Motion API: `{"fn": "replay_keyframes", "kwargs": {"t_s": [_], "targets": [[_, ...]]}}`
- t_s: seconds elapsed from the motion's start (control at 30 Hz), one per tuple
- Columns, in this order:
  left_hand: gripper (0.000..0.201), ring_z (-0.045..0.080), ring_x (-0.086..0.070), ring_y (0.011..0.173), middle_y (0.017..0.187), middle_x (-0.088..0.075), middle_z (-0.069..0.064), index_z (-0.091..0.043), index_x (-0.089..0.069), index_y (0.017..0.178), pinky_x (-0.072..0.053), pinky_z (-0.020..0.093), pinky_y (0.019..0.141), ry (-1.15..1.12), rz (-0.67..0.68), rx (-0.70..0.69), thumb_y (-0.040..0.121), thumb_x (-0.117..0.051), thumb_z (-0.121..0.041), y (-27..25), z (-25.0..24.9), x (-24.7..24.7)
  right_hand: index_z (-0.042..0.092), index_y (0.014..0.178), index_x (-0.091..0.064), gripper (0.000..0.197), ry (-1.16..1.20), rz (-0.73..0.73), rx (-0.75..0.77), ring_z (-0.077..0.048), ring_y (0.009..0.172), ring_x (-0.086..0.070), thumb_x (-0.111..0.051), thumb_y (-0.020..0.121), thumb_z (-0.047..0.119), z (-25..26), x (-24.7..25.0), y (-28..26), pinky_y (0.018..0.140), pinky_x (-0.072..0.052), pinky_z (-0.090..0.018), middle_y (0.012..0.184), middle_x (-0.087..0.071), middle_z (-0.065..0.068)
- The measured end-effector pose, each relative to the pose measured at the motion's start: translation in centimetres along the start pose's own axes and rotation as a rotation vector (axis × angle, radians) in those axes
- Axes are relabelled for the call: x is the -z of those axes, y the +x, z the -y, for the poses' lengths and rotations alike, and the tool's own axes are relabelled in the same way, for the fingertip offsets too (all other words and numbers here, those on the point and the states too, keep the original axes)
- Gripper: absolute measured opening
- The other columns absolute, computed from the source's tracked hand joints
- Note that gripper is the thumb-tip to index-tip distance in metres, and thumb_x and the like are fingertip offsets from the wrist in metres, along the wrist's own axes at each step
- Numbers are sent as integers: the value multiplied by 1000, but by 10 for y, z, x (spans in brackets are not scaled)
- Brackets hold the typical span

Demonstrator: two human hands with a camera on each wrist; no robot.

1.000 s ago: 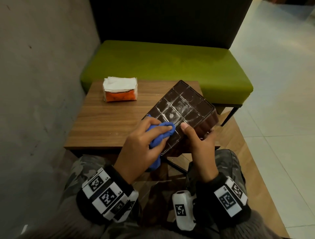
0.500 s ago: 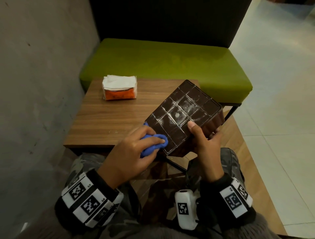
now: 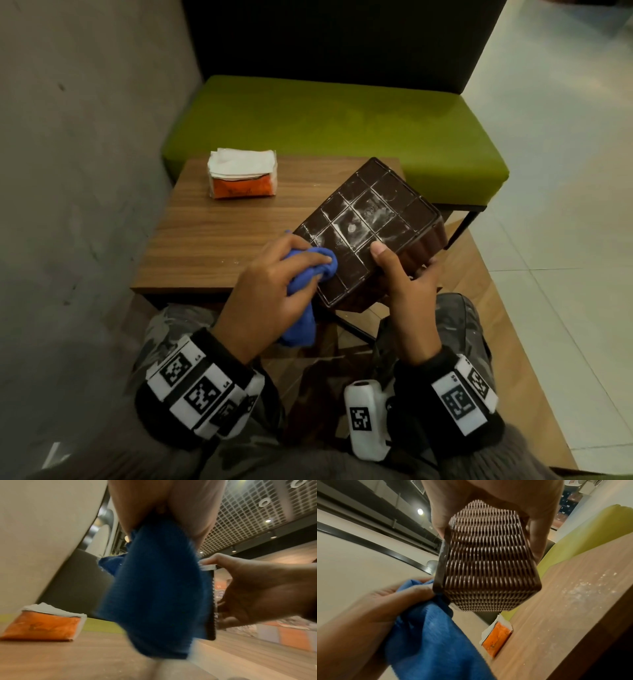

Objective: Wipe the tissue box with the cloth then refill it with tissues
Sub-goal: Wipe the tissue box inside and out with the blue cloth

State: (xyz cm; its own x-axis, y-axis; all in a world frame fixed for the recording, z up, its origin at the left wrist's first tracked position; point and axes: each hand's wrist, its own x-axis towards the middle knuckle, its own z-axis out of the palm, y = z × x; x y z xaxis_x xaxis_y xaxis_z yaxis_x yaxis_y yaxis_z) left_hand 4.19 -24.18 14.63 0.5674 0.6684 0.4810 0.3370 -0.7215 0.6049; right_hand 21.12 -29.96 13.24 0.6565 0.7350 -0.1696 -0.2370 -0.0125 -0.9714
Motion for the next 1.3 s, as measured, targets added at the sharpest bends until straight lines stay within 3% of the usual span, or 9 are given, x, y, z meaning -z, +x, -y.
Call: {"fn": "replay_keyframes", "kwargs": {"t_s": [0.17, 0.3, 0.47, 0.6, 0.77, 0.9, 1.03, 1.2, 1.3], "targets": [[30, 9, -52, 99, 111, -52, -2, -19, -62, 111, -44, 17, 85, 64, 138, -106, 84, -54, -27, -12, -9, -3, 21, 130, -42, 90, -11, 33, 2, -20, 103, -69, -77, 53, 52, 0, 6, 0, 92, -55, -50, 117, -67, -1], [34, 13, -55, 97, 107, -56, 2, -15, -67, 109, -48, 28, 84, 44, -60, 119, 83, -51, -29, 3, 11, 6, 20, 133, -41, 91, -21, 52, 32, -18, 104, -69, -76, 55, 52, 1, 8, -2, 93, -56, -47, 119, -66, -1], [29, 13, -54, 94, 106, -57, 2, -17, -66, 108, -46, 23, 80, 118, 71, -38, 84, -54, -27, -9, -8, -3, 21, 132, -43, 89, -2, 51, 33, -19, 106, -68, -77, 56, 49, 1, 9, 1, 93, -55, -49, 121, -65, -2], [28, 15, -55, 95, 105, -55, 3, -15, -66, 111, -50, 34, 83, 34, -56, 137, 84, -58, -19, 4, 7, 5, 22, 132, -42, 87, -13, 79, 28, -21, 108, -67, -76, 56, 49, 0, 10, -1, 93, -56, -47, 121, -65, -1], [33, 13, -54, 95, 106, -56, 5, -15, -66, 111, -46, 23, 81, 72, 110, -24, 84, -53, -26, -11, -9, -4, 21, 132, -41, 89, 2, 78, 21, -21, 106, -68, -76, 55, 49, 1, 13, 2, 87, -59, -40, 116, -66, 2], [27, 12, -53, 95, 105, -55, 2, -14, -66, 109, -47, 28, 83, 25, -47, 121, 84, -56, -21, -4, 3, 1, 20, 132, -41, 90, -10, 82, 4, -23, 110, -66, -76, 55, 49, -2, 12, 0, 93, -56, -45, 122, -64, -4], [30, 12, -54, 95, 107, -56, 4, -14, -66, 109, -47, 20, 81, 49, 84, -18, 84, -53, -26, -17, -14, -8, 22, 131, -40, 89, 17, 87, -13, -26, 111, -65, -75, 54, 49, -3, 15, 3, 90, -58, -43, 124, -62, -6], [27, 10, -54, 100, 109, -55, 4, -14, -65, 111, -47, 25, 89, -36, -125, 151, 85, -58, -16, -11, 8, -3, 22, 129, -41, 86, -15, 96, 17, -23, 111, -65, -75, 55, 49, -2, 15, 1, 91, -57, -43, 122, -61, -1], [26, 12, -55, 97, 107, -55, 4, -11, -66, 110, -48, 22, 86, -25, -145, 128, 85, -60, -14, -15, 0, -8, 21, 130, -41, 88, 6, 90, 14, -23, 111, -65, -74, 54, 49, 0, 14, 2, 88, -59, -40, 121, -62, -2]]}}
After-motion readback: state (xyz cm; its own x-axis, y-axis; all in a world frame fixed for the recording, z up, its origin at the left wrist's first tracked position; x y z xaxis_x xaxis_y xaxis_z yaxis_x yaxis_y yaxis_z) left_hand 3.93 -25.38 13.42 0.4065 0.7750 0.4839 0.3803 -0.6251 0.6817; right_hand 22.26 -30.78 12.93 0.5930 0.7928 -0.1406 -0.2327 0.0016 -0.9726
